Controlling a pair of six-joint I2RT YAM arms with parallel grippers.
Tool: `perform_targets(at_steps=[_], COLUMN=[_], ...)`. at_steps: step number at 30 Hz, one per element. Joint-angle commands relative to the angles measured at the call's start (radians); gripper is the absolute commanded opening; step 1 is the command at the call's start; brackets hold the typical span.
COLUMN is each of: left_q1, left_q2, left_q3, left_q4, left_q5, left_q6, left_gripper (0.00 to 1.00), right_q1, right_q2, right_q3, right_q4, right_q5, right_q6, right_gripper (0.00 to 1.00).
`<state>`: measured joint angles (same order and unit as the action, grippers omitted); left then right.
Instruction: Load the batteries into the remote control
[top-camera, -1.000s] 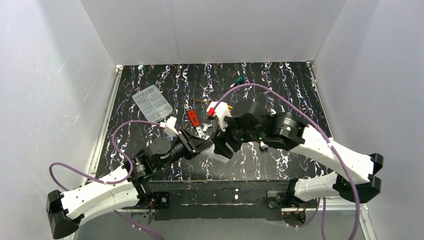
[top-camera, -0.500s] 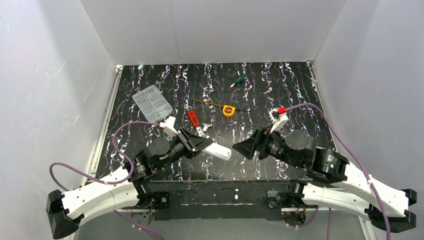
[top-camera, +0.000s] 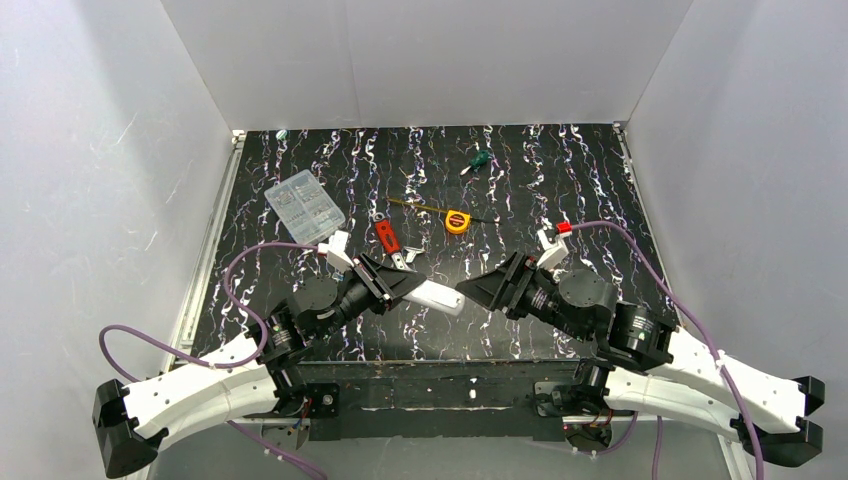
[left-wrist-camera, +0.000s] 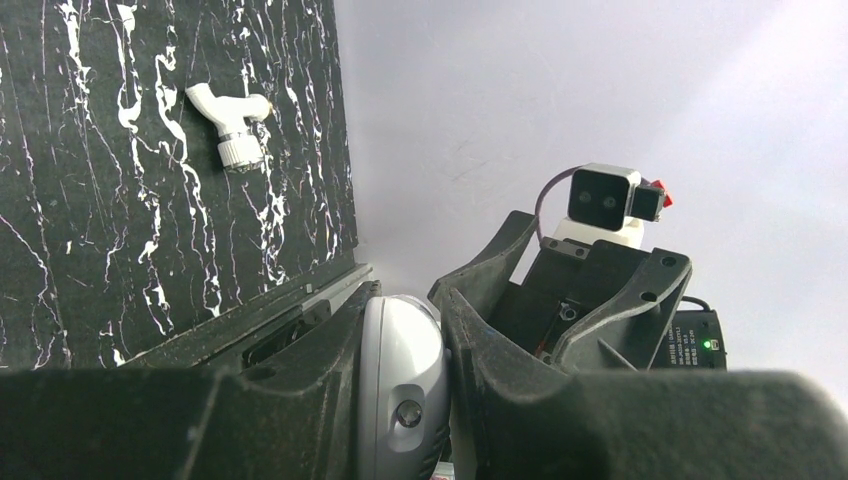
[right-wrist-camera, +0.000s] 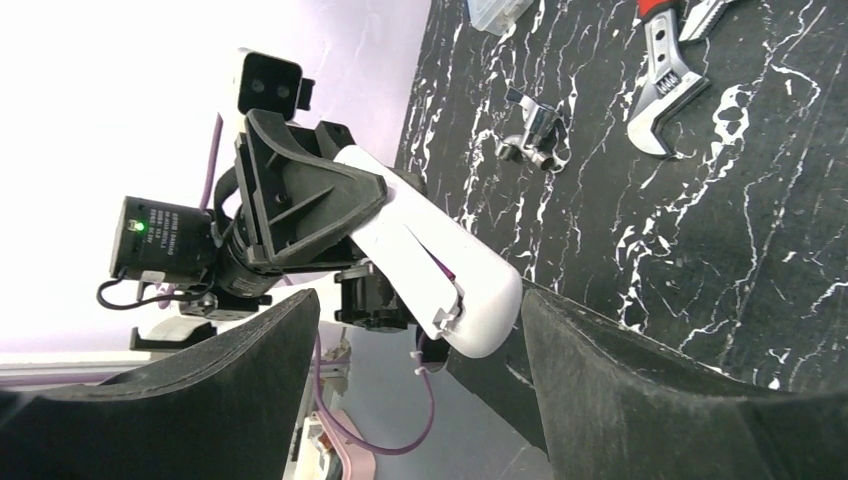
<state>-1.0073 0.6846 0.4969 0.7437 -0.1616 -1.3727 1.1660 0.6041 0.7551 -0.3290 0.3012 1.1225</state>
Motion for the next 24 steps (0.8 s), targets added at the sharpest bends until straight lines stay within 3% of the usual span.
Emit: perform_targets(at_steps=[1, 24], left_q1=[0.001, 0.0], left_q2=[-0.01, -0.013], left_q3=[0.018, 0.029], left_q4=[0.089, 0.094], left_q5=[-0.03, -0.03], left_q6=[-0.003, -0.005], left_gripper=[0.0, 0.0], right_q1=[-0.002, -0.002], right_q2=[0.004, 0.008], right_q3=[-0.014, -0.084], right_q4=[0.085, 0.105], right_q5=[0.009, -0.023], right_q6=[0.047, 0.092], right_gripper=[0.83, 0.77])
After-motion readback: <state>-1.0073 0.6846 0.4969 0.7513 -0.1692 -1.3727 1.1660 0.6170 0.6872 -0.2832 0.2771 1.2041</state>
